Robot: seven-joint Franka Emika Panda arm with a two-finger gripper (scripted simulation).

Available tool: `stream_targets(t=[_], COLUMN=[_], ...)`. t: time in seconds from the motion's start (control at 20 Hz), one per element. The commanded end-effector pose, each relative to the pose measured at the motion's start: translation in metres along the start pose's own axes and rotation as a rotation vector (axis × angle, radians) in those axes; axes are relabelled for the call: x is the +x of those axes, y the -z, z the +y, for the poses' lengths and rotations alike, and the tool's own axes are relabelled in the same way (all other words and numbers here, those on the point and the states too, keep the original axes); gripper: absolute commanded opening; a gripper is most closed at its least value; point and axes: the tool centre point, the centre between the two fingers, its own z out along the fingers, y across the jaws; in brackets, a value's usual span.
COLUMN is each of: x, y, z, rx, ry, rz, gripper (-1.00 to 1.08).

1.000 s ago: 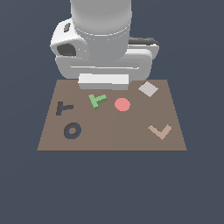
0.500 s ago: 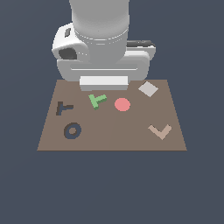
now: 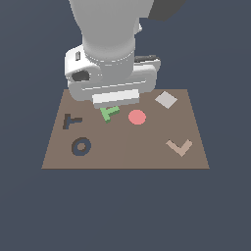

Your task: Insert a designated object into the corresponding slot on a board.

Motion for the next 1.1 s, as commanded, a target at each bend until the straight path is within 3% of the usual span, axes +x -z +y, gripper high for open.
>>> stream_targets(t=[0.0, 0.55, 1.05], x=[-0.004, -0.015, -0.016], y=[-0.013, -0.054, -0.062], z=[0.004, 0.017, 0.021], rx=[0.0, -0.002, -0.003], ry=[0.056, 0.232, 0.266], rz=[0.004, 0.02, 0.022], gripper=[1.0, 1.0, 1.0])
